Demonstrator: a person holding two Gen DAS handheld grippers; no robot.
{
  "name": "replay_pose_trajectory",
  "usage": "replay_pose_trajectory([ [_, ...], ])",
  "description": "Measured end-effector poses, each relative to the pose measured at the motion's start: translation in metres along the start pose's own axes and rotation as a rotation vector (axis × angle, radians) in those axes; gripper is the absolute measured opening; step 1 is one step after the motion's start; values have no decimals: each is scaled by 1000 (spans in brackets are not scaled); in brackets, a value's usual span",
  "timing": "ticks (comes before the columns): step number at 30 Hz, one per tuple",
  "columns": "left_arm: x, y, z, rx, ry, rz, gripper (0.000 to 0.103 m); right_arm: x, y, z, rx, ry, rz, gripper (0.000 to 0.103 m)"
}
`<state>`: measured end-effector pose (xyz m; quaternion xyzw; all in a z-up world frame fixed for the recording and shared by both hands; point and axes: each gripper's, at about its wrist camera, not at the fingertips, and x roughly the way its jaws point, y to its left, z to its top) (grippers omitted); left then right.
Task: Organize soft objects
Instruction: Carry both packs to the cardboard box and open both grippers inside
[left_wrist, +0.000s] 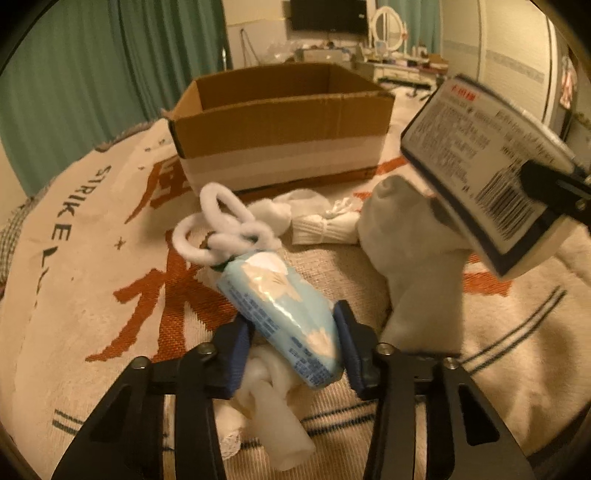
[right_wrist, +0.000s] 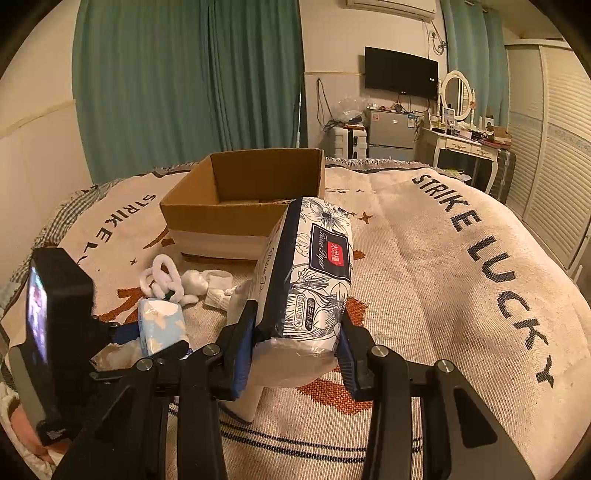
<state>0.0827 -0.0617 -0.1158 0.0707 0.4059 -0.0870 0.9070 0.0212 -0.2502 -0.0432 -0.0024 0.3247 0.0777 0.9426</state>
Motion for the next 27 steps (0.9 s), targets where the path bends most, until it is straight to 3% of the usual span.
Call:
replay_pose_trajectory([
  [2, -11, 1, 1, -12, -16, -20, 33, -7, 3, 0, -4, -8, -2, 39],
  [3, -19, 1, 1, -18, -30, -33, 24, -11, 4, 1, -6, -15, -3, 39],
  [6, -39, 3, 5, -29, -68, -53, 19, -26, 10, 4, -14, -42, -1, 39],
  [18, -113, 15, 49, -15, -250, -79, 17, -64, 23, 36, -57, -144, 24, 39],
  [27, -101, 15, 117, 13, -295, -65, 17, -36, 25, 108, -117, -202, 79, 39],
])
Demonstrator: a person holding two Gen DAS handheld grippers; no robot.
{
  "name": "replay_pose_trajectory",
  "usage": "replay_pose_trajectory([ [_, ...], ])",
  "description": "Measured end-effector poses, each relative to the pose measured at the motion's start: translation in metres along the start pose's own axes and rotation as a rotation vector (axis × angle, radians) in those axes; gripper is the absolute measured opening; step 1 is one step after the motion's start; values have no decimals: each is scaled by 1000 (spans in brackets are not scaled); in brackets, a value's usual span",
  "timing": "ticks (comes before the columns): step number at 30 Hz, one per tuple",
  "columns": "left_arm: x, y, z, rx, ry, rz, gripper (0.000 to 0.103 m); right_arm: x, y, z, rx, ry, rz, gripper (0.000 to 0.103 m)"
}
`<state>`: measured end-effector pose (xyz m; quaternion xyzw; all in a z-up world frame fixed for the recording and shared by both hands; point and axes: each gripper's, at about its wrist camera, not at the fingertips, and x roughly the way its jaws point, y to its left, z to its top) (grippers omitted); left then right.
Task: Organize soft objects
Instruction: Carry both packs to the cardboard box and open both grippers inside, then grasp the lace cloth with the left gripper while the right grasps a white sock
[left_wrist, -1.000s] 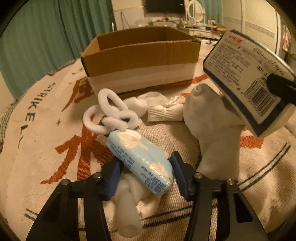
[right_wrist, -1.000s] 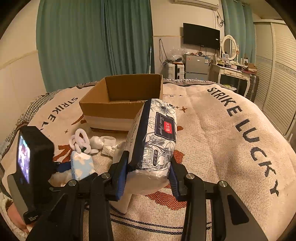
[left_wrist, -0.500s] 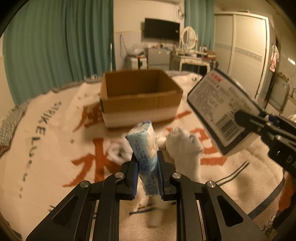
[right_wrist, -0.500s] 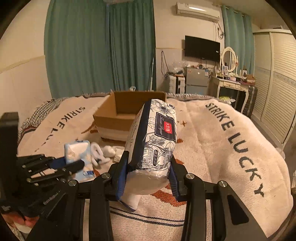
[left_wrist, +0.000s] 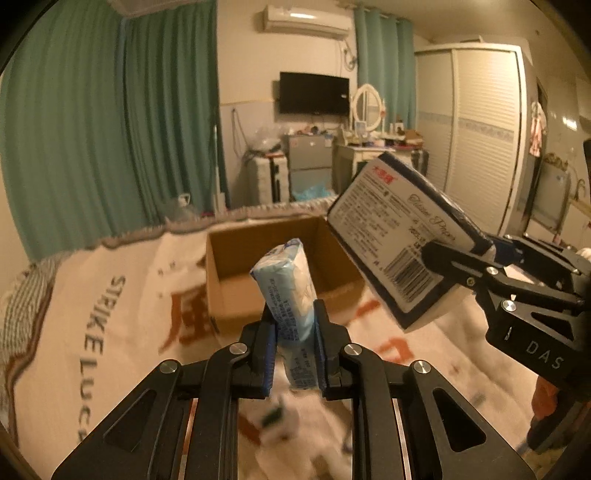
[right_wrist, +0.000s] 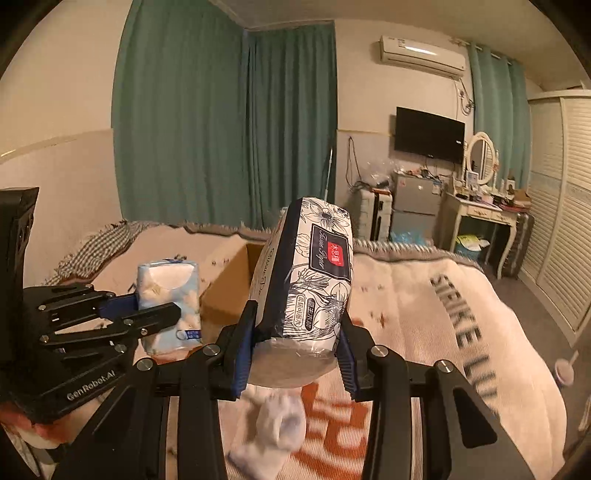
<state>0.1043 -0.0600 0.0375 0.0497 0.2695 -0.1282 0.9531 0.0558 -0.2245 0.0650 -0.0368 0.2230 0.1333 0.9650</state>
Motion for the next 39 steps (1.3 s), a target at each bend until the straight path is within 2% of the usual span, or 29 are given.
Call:
replay_pose_trajectory([
  [4, 42, 4, 21, 4, 24, 36, 17, 44, -14, 21, 1, 8, -9, 39],
  [9, 100, 10, 33, -9, 65, 60, 17, 109, -31, 31, 15, 44, 3, 39],
  [14, 147, 14, 26, 13, 122, 90, 17, 165, -36, 19, 6, 88, 6, 39],
  [16, 156, 17, 20, 19, 132, 104, 23, 183, -35, 11, 4, 108, 20, 39],
  [18, 161, 17, 16, 27, 127, 118, 23, 192, -32, 3, -6, 125, 39, 40],
  [20, 164, 12, 13, 51, 140, 136, 29, 192, -31, -2, -17, 139, 56, 43],
  [22, 161, 9, 11, 68, 142, 153, 53, 187, -30, -5, -24, 146, 36, 45],
  [24, 152, 8, 13, 63, 126, 169, 60, 175, -29, -1, -19, 134, 20, 48],
  [25, 147, 9, 15, 58, 118, 169, 61, 167, -29, 1, -12, 127, 19, 53],
  [28, 117, 9, 24, 39, 83, 170, 62, 133, -33, 11, 9, 92, -2, 57],
  [29, 102, 8, 29, 40, 62, 175, 65, 117, -33, 16, 14, 84, -6, 57],
  [31, 64, 4, 38, 42, -7, 205, 81, 84, -32, 23, 0, 70, -14, 57],
  [33, 31, 3, 43, 36, -70, 219, 84, 49, -29, 30, -30, 43, -32, 58],
  [36, -26, -1, 48, 19, -142, 221, 89, 3, -23, 37, -57, 14, -53, 65],
  [38, -56, -3, 45, 12, -180, 225, 92, -28, -14, 41, -69, -4, -59, 75],
  [39, -70, -4, 42, 10, -195, 230, 92, -44, -10, 41, -69, -17, -54, 85],
])
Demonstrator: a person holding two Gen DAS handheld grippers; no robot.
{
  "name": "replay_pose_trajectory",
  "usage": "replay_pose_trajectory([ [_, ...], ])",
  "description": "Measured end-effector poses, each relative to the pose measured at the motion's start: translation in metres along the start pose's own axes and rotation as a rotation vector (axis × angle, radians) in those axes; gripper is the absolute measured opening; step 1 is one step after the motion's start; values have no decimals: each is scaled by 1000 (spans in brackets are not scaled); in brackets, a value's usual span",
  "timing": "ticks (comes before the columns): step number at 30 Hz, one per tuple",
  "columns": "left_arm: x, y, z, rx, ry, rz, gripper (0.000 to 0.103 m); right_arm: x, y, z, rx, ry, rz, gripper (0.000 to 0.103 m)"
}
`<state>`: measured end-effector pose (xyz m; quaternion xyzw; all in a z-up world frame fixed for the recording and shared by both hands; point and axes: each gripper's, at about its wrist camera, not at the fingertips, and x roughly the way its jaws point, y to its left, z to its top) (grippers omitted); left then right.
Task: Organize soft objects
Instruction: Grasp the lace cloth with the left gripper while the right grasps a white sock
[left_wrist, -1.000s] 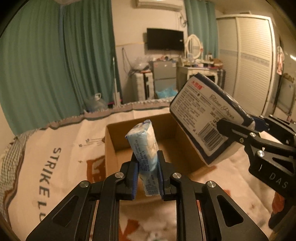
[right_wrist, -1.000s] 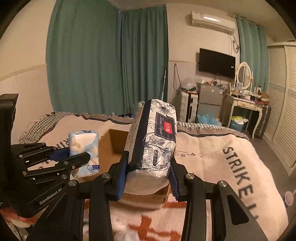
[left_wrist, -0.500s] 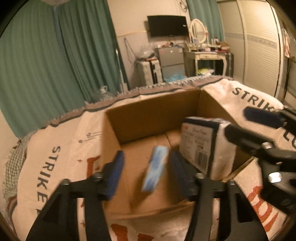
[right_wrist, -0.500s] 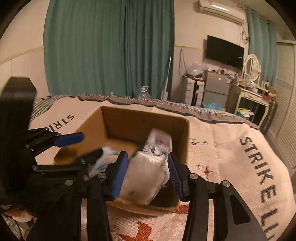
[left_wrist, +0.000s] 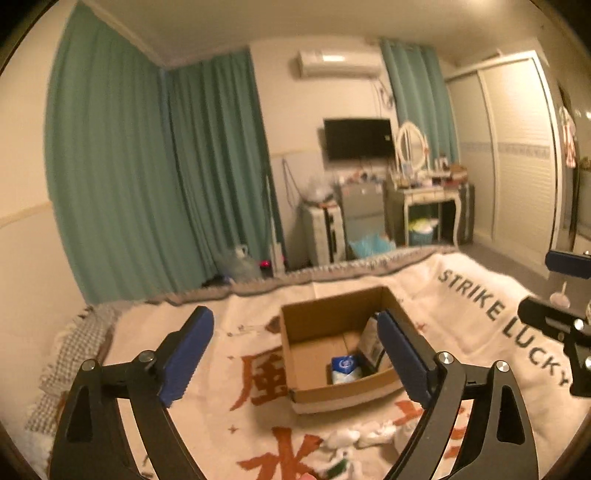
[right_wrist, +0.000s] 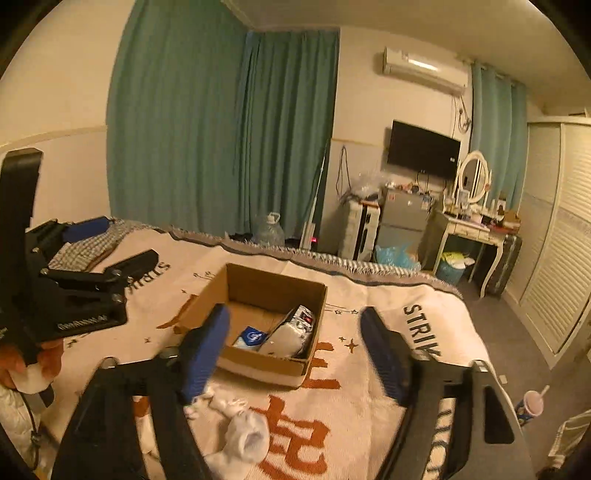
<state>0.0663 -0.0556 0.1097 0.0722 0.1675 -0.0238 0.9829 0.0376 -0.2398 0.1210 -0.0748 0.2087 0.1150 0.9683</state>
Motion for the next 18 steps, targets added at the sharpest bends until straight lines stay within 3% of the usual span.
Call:
replay_pose_trajectory([
  [1, -13, 2, -2, -5, -14, -2, 92, -10, 3, -1, 1, -5, 6, 93],
  [5, -44, 3, -16, -8, -17, 6, 92, -41, 12, -14, 30, 6, 30, 102],
  [11, -50, 5, -60, -22, 66, 8, 92, -48, 34, -52, 22, 53, 26, 103],
  [18, -14, 6, -133, -90, 237, 20, 92, -2, 54, -120, 35, 176, 30, 103],
])
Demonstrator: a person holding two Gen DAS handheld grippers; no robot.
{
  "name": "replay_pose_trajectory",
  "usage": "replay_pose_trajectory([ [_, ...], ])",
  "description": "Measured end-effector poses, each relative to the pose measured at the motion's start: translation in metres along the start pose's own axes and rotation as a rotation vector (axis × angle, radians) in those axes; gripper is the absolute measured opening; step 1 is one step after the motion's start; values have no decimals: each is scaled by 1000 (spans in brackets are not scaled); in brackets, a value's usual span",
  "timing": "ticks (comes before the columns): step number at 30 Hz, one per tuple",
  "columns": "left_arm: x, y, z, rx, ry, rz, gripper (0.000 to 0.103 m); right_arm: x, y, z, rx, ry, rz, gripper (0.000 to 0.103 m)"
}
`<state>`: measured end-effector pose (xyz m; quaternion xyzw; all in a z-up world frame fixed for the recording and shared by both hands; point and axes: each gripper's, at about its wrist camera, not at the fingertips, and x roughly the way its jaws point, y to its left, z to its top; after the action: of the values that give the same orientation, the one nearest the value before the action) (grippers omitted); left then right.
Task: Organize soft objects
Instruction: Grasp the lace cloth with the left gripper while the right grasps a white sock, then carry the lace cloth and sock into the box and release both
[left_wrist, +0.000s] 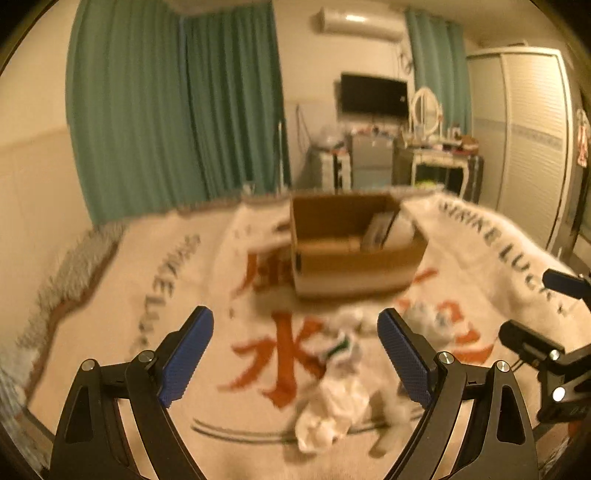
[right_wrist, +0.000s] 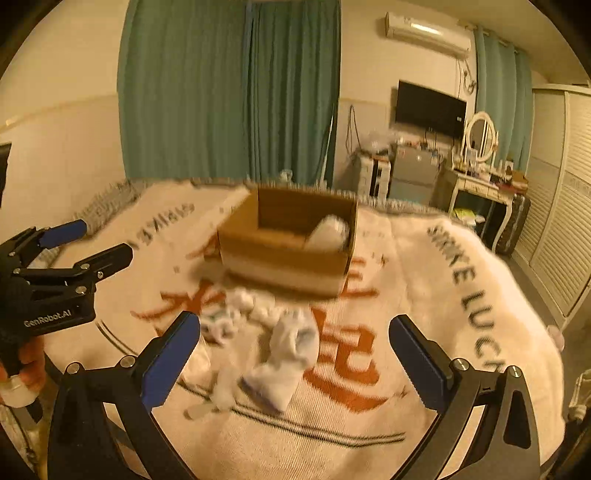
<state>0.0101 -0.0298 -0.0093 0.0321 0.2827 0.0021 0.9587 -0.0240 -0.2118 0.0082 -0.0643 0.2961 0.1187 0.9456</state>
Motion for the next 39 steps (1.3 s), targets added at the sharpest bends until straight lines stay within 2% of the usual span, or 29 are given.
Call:
replay_pose_trajectory([
  [7, 47, -11, -58, 17, 155, -5, 91, 70, 2, -45, -4, 161, -19, 103],
  [13, 81, -32, -89, 61, 280, -50, 87, 96, -4, -61, 34, 218, -7, 103],
  [17, 93, -33, -95, 66, 330, -79, 58, 109, -5, -64, 72, 242, 8, 103],
  [18, 94, -33, -95, 56, 334, -103, 36, 113, -7, -63, 83, 249, 10, 103],
  [19, 92, -32, -93, 45, 335, -124, 30, 116, -7, -63, 86, 256, 15, 100],
  [22, 86, -30, -89, 31, 324, -142, 24, 129, -6, -62, 85, 281, 30, 92],
  [26, 81, -25, -86, 11, 308, -148, 24, 145, -6, -61, 109, 299, 44, 85],
  [29, 81, -24, -87, 6, 311, -147, 24, 154, -8, -58, 133, 286, 43, 66],
  [31, 78, -25, -88, 14, 313, -138, 24, 156, -9, -56, 137, 281, 33, 45],
  [33, 76, -24, -85, 15, 308, -138, 24, 150, -8, -57, 127, 264, 27, 38],
  [39, 54, -24, -75, 2, 275, -150, 24, 110, -3, -58, 95, 197, 51, 32],
])
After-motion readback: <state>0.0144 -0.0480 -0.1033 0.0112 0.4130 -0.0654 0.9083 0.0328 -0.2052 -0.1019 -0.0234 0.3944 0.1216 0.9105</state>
